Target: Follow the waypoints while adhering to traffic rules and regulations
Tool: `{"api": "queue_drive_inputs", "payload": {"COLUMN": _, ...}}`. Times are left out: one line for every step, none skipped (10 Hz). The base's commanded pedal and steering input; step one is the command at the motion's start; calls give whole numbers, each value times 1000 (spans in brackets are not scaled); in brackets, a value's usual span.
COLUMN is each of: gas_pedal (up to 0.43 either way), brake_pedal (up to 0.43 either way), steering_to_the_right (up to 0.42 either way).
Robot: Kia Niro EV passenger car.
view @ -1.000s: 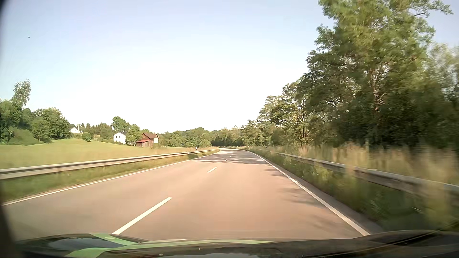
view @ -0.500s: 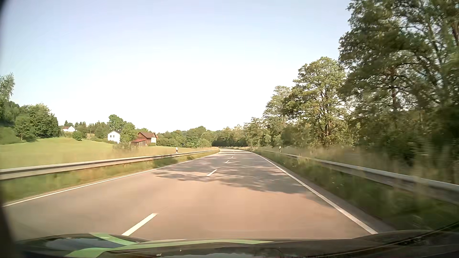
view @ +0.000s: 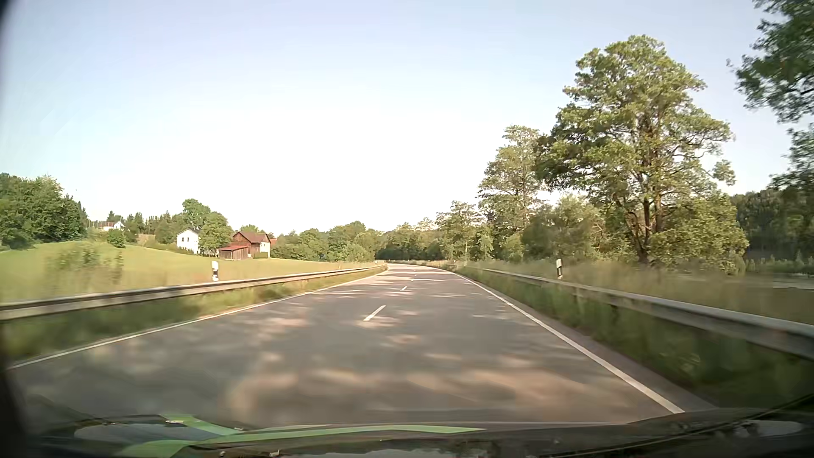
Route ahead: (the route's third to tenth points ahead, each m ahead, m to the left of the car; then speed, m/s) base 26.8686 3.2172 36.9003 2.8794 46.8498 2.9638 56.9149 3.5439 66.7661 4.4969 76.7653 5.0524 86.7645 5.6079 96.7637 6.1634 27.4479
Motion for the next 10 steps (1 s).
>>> {"api": "queue_drive_inputs", "payload": {"gas_pedal": 0, "brake_pedal": 0, "steering_to_the_right": -4}}
{"api": "queue_drive_inputs", "payload": {"gas_pedal": 0, "brake_pedal": 0, "steering_to_the_right": -3}}
{"api": "queue_drive_inputs", "payload": {"gas_pedal": 0, "brake_pedal": 0, "steering_to_the_right": -3}}
{"api": "queue_drive_inputs", "payload": {"gas_pedal": 0, "brake_pedal": 0, "steering_to_the_right": -3}}
{"api": "queue_drive_inputs", "payload": {"gas_pedal": 0, "brake_pedal": 0, "steering_to_the_right": -3}}
{"api": "queue_drive_inputs", "payload": {"gas_pedal": 8, "brake_pedal": 0, "steering_to_the_right": -3}}
{"api": "queue_drive_inputs", "payload": {"gas_pedal": 39, "brake_pedal": 0, "steering_to_the_right": -3}}
{"api": "queue_drive_inputs", "payload": {"gas_pedal": 39, "brake_pedal": 0, "steering_to_the_right": -4}}
{"api": "queue_drive_inputs", "payload": {"gas_pedal": 47, "brake_pedal": 0, "steering_to_the_right": -3}}
{"api": "queue_drive_inputs", "payload": {"gas_pedal": 47, "brake_pedal": 0, "steering_to_the_right": -4}}
